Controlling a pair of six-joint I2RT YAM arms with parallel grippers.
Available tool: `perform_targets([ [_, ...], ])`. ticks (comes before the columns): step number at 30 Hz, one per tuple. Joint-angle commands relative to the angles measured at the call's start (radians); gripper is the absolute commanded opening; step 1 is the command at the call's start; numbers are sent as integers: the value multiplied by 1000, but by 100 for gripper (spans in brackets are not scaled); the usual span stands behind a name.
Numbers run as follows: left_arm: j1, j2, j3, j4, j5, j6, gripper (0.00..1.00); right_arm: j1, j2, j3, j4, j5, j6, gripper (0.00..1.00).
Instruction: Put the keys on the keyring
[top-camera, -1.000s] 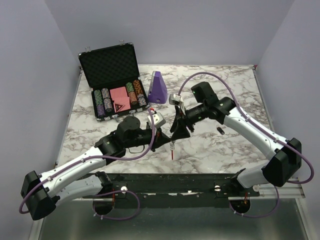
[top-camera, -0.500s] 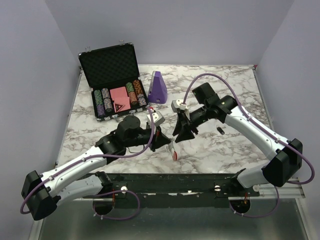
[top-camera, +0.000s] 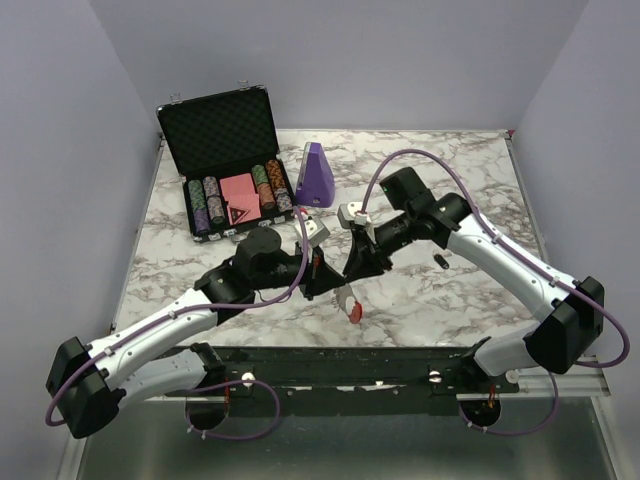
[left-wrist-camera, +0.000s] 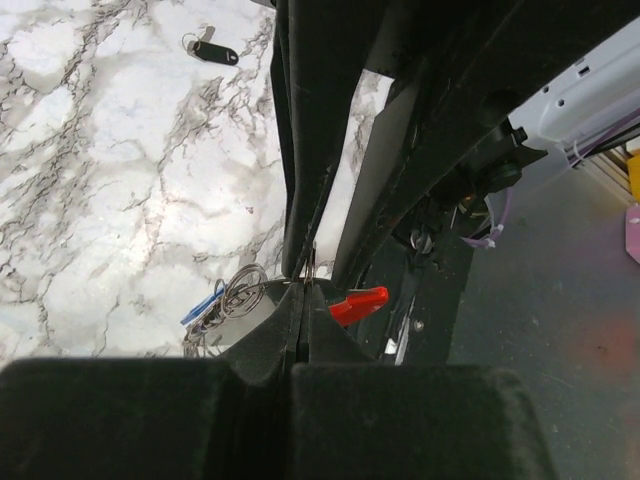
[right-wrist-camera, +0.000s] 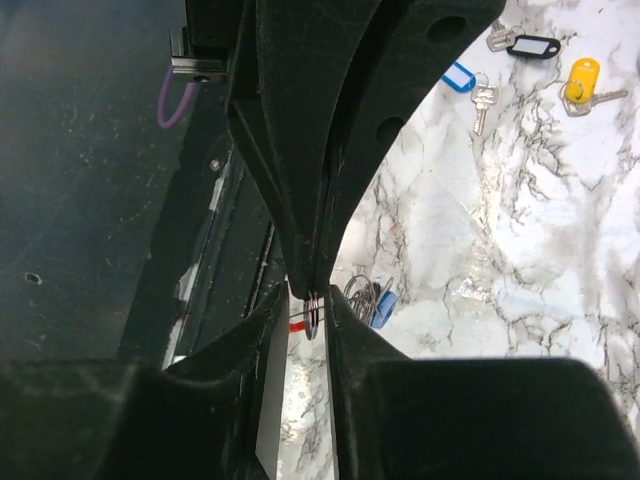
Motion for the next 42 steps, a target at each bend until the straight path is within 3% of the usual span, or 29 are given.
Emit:
perform_targets([
  [1,14,5,0,75,60,-43,0,16,-3,-14,23,49,-1,19],
  [4,20,8,-2,77,79,-56,0,16,-3,-11,23,54,-3,5],
  [7,25,10,-6,75,85,-54,0,15,-7,-9,34,65,31,3],
  [15,13,-53,-55,58,34,84,0,-2,11,-66,205,-27,382,1],
  [22,-56,-151,-123,106,-127,260,0,-42,40,-172,429,-71,753,0],
  [29,-142,-235,-166,127,-346,423,0,-48,94,-172,442,-26,989,1],
  [31,-148,-254,-172,120,-374,447,0,-57,99,-170,455,-59,1045,11],
  [33,-148,-271,-180,111,-380,460,0,-68,99,-166,477,-87,1071,32],
  [35,-148,-278,-183,100,-376,466,0,-79,96,-155,491,-119,1076,46],
  [38,-148,-288,-189,94,-357,466,0,-106,88,-135,511,-179,1076,52],
  [42,-148,-291,-198,95,-339,466,0,-112,76,-98,436,-166,947,55],
])
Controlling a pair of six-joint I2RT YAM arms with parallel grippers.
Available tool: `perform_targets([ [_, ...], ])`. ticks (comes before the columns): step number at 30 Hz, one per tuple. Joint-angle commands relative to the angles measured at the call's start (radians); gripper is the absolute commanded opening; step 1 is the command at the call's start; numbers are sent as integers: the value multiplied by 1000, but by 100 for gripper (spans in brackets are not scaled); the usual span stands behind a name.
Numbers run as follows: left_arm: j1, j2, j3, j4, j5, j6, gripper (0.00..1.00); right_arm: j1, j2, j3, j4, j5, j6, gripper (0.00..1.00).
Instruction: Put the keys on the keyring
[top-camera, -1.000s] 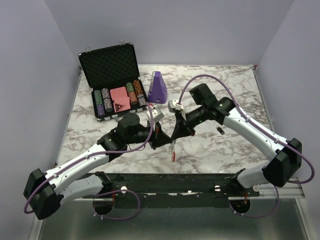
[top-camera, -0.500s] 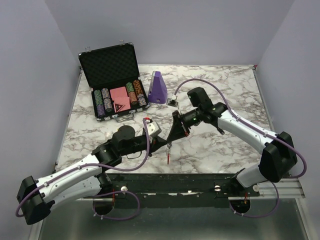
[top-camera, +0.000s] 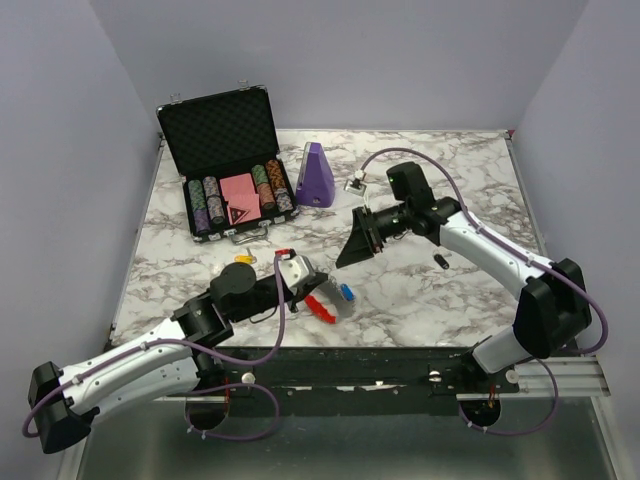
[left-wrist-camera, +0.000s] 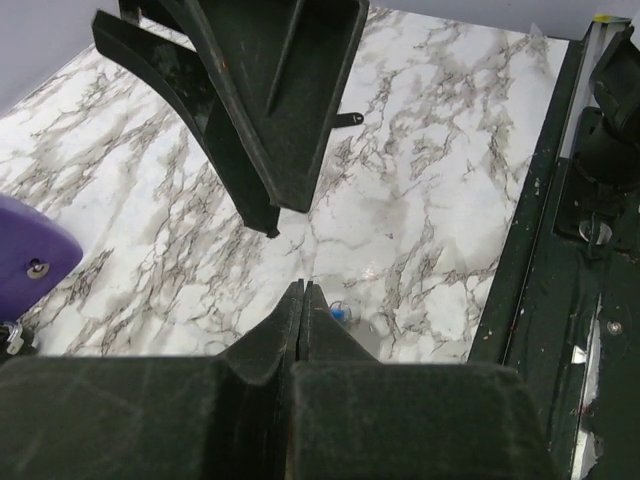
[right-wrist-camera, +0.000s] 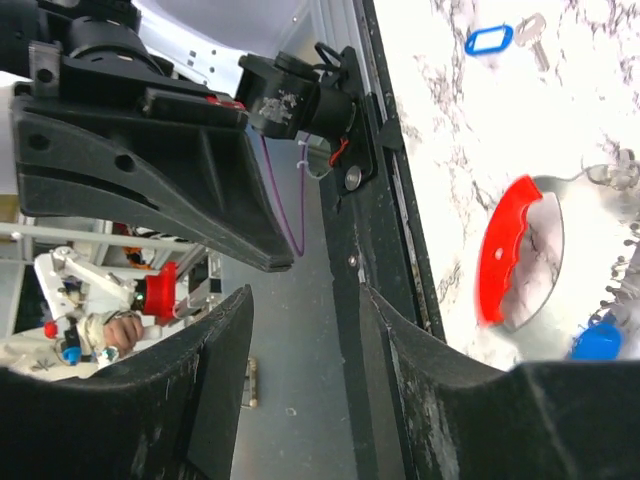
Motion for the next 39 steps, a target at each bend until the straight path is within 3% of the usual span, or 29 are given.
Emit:
perform_targets([
  [1,-4,-8,-26,18,-1,24,0,-3,-16,50,-34,-20,-88,55],
  [5,1,12,-58,27,4,-16,0,-9,-18,48,-116,90,-238,55],
  [10,18,58,-116,90,42,-149,0,-46,-33,-11,-192,178,-566,61],
  [13,33,66,-164,141,25,-243,22,-75,-64,-114,-206,210,-770,68],
  [16,57,43,-216,200,-9,-347,57,-82,-98,-196,-307,204,-1060,72],
  [19,82,12,-253,237,-44,-419,78,-82,-101,-252,-581,178,-1630,76],
  [21,102,0,-257,233,-52,-450,86,-82,-96,-291,-630,192,-1858,77],
  [23,122,1,-259,231,-26,-458,87,-82,-60,-294,-622,184,-1984,76],
  [28,154,23,-222,166,16,-462,94,-68,42,-227,-532,142,-2033,70],
  [39,174,12,-218,142,25,-436,95,64,126,-243,-378,334,-1964,51],
])
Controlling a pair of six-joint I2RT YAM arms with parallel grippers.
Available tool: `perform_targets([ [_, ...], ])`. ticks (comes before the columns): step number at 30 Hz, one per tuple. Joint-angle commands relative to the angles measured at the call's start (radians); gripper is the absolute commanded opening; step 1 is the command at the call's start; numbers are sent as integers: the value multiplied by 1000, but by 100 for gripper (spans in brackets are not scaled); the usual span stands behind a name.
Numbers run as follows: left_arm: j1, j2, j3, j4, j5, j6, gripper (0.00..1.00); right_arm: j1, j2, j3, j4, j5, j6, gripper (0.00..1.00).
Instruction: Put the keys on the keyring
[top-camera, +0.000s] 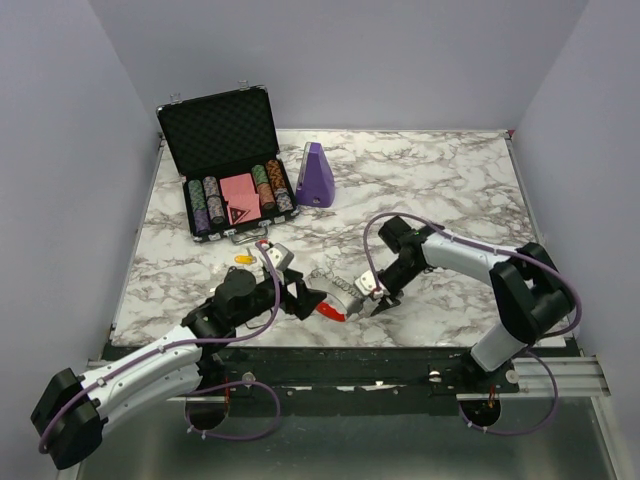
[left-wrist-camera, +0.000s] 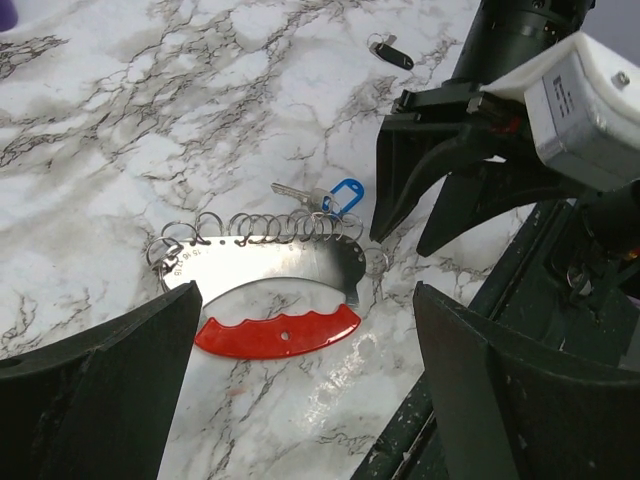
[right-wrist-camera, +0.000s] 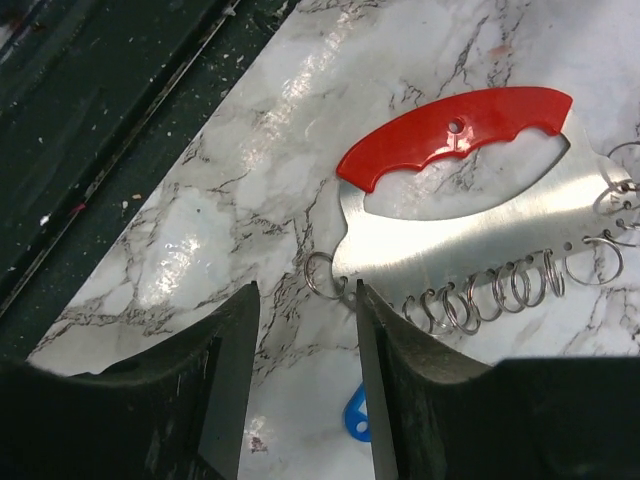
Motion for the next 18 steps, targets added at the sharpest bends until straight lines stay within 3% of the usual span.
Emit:
perform_targets([
  [1,13,0,31,-16,37,6,95,63,36,-2,77,101,-9,50],
  [12,21,-21,23,-19,51,3,95,117,65,-31,200,240,28,41],
  [18,21,-37,25,-32,53,0,95,117,64,-7,185,218,52,19],
])
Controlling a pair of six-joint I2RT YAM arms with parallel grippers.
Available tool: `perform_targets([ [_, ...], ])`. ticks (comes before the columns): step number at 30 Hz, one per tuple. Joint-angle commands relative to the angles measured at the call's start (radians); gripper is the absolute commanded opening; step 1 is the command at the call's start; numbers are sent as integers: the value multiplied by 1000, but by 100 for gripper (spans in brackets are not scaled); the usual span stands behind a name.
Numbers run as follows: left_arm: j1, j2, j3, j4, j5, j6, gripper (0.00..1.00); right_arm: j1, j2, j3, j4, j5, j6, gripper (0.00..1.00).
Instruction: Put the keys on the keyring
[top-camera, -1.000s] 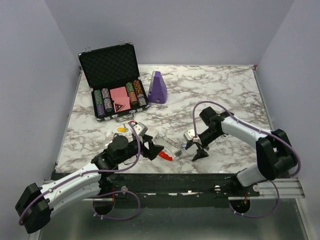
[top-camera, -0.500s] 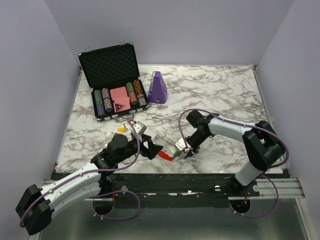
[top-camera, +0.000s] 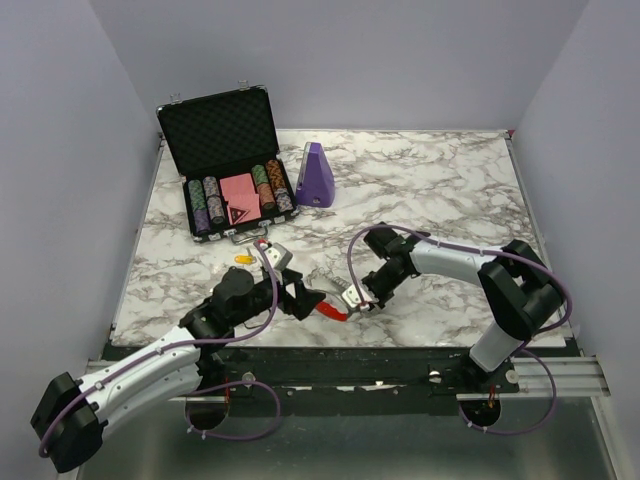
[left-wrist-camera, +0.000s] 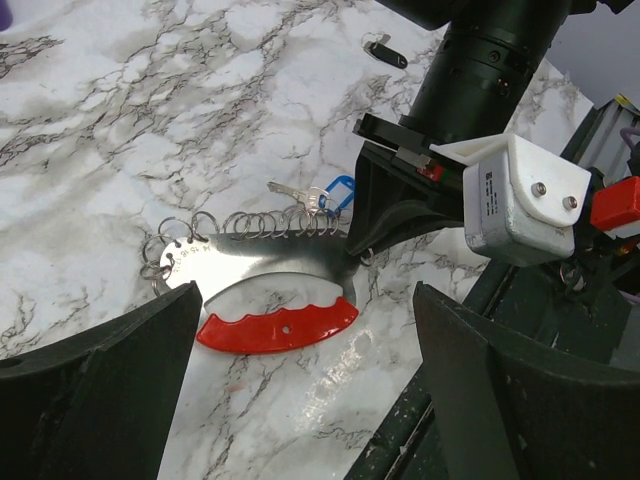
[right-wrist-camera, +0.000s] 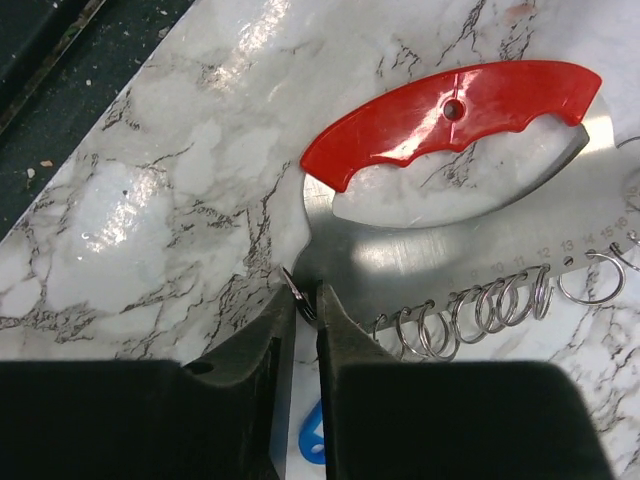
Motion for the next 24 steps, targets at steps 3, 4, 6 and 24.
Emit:
perform_targets([
  [3,4,-27,20,-14,25,-3,95,7,11,36,-43,-22,17,3],
  [4,6,-29,21,-18,27,-3,95,8,11,41,-56,-36,18,0],
  [6,6,-33,23,-21,33,0,95,7,11,57,-88,-66,30,0],
  [24,-6,7,-26,340,384,103,77,-97,43,442,-732,-611,-169,0],
])
